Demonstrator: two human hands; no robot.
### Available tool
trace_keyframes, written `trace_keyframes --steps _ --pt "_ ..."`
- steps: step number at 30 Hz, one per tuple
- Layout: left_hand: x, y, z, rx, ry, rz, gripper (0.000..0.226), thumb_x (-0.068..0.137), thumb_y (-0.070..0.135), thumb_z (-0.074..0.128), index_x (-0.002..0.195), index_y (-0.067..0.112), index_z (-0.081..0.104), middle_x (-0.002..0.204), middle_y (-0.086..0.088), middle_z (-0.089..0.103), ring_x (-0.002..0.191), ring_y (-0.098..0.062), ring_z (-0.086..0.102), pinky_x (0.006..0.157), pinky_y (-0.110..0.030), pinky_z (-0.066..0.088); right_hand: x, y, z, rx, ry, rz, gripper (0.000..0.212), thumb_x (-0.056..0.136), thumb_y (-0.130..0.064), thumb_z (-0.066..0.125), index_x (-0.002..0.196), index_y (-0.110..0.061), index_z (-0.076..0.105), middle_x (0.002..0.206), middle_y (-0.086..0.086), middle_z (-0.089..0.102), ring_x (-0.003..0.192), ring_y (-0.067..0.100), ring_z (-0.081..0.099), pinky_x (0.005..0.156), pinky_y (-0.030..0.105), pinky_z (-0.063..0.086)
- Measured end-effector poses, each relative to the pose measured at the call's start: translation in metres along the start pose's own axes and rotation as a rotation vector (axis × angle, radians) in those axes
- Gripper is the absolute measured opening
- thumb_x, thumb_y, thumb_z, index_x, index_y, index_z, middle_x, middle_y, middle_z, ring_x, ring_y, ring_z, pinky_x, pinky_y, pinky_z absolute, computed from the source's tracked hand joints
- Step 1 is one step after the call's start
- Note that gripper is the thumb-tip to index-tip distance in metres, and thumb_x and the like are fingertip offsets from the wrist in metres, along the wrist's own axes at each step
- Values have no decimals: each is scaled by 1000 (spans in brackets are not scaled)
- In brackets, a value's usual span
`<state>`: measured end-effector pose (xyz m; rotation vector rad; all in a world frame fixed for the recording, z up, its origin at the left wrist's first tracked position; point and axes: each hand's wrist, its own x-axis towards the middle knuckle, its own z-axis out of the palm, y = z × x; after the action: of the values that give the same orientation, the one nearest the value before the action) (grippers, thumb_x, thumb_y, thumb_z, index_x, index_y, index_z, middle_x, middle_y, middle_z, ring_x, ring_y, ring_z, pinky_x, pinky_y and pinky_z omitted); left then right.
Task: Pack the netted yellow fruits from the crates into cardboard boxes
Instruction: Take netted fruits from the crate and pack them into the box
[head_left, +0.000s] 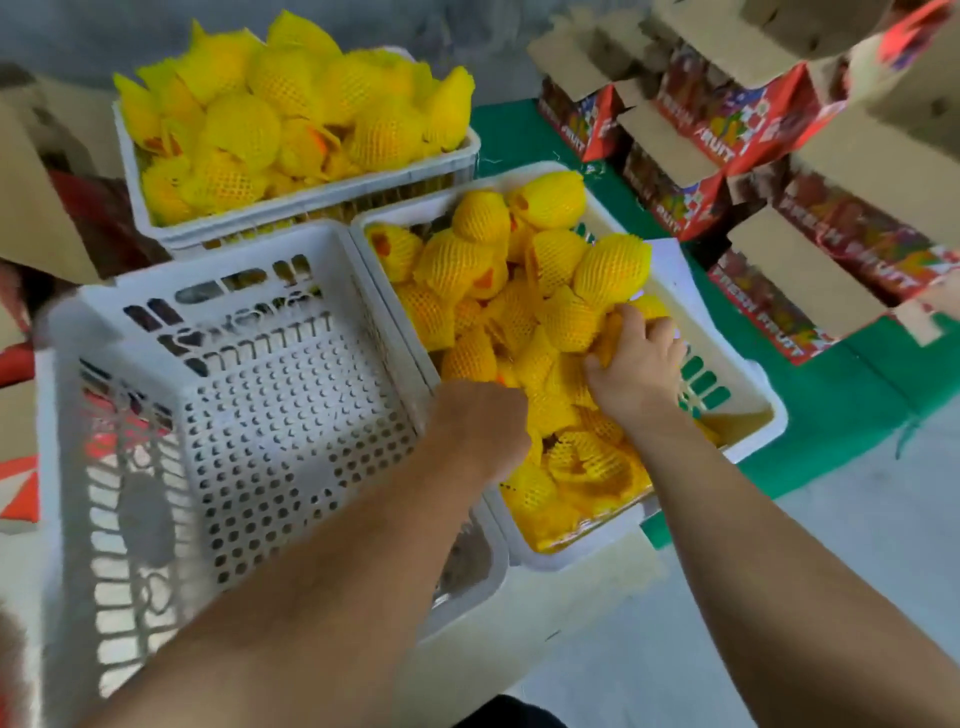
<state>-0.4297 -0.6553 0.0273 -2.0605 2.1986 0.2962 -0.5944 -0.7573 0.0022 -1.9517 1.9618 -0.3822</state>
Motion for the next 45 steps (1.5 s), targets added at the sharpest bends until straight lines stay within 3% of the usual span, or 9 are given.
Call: trace_keyframes --steps 6,12,19,24,29,34,38,41,45 --pt "6 3 9 73 86 -83 28 101 42 55 79 24 56 70 3 52 69 -21 57 61 -30 45 16 3 22 2 60 57 53 92 -32 65 130 -25 30 156 17 12 139 47 23 100 62 42" --pt "8 -3 7 -74 241 -48 32 100 55 48 116 28 58 90 4 69 79 -24 67 64 -35 47 19 15 4 347 166 33 55 73 -41 72 113 -31 34 120 1 45 113 29 43 85 39 35" --pt "9 -7 10 -205 307 -22 110 82 94 29 164 29 -2 134 4 63 87 -20 70 58 -35 52 -1 -11 -6 897 -475 -21 45 65 -48 65 109 -47 57 106 -9 64 89 12 61 61 25 50" --pt "7 -9 11 -149 334 -67 92 85 86 44 157 31 23 128 3 62 79 -23 68 53 -31 39 -6 -23 4 1026 -736 -16 38 82 -36 62 117 -21 58 107 8 62 90 19 61 65 32 48" --pt "6 -9 10 -185 348 -85 81 91 74 52 155 30 26 137 0 54 76 -21 67 51 -30 44 14 -11 3 491 207 -237 52 91 -25 62 139 -29 46 123 1 51 105 23 54 86 40 52" --pt "7 -9 12 -243 319 -108 82 97 68 49 161 34 10 157 4 37 85 -19 69 61 -34 55 55 -8 7 54 -21 -180 77 94 -29 58 155 -45 15 168 12 -8 147 51 23 107 57 40" --pt "7 -8 11 -301 342 -116 82 98 64 50 162 33 9 165 1 25 92 -19 70 62 -35 57 49 -2 22 228 143 -311 33 95 -33 65 118 -24 42 163 5 14 119 39 55 80 44 53" --pt "6 -8 9 -298 349 -126 80 98 64 48 162 31 13 166 1 21 82 -17 70 55 -28 49 57 5 23 289 322 -308 36 93 -32 71 100 -17 40 130 11 41 99 29 51 77 50 53" --pt "6 -9 9 -304 339 -125 79 99 63 49 161 31 14 165 2 22 87 -18 69 57 -26 41 60 8 33 259 281 -210 78 88 -47 73 147 -25 27 128 7 39 116 27 39 104 45 38"
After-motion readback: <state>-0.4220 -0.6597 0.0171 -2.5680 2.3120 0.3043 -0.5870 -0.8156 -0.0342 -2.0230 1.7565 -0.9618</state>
